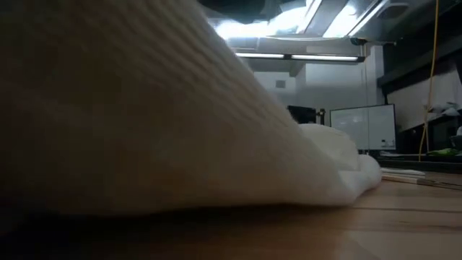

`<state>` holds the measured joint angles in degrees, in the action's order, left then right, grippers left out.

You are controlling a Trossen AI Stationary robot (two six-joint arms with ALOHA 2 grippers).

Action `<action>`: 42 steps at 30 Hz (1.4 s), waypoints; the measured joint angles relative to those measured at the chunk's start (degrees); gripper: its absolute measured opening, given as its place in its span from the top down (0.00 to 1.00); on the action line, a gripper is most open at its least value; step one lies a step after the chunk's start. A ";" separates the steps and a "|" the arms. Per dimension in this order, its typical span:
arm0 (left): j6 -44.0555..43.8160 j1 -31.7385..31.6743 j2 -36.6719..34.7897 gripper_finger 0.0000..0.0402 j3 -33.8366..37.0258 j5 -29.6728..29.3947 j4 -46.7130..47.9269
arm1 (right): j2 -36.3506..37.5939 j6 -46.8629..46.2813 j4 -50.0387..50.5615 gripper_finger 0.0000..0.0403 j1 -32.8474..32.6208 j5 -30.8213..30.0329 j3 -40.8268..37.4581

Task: Fold towel
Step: Fold the top white patterned towel

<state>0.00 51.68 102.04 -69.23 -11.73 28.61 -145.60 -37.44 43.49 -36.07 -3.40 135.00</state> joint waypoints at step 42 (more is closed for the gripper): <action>1.01 6.10 2.81 0.51 0.55 0.03 -6.69 | 0.11 -6.20 1.20 0.97 -2.17 -0.52 -0.17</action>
<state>1.01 57.78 104.85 -68.69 -11.71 21.92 -145.49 -43.64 44.69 -38.24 -3.92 134.82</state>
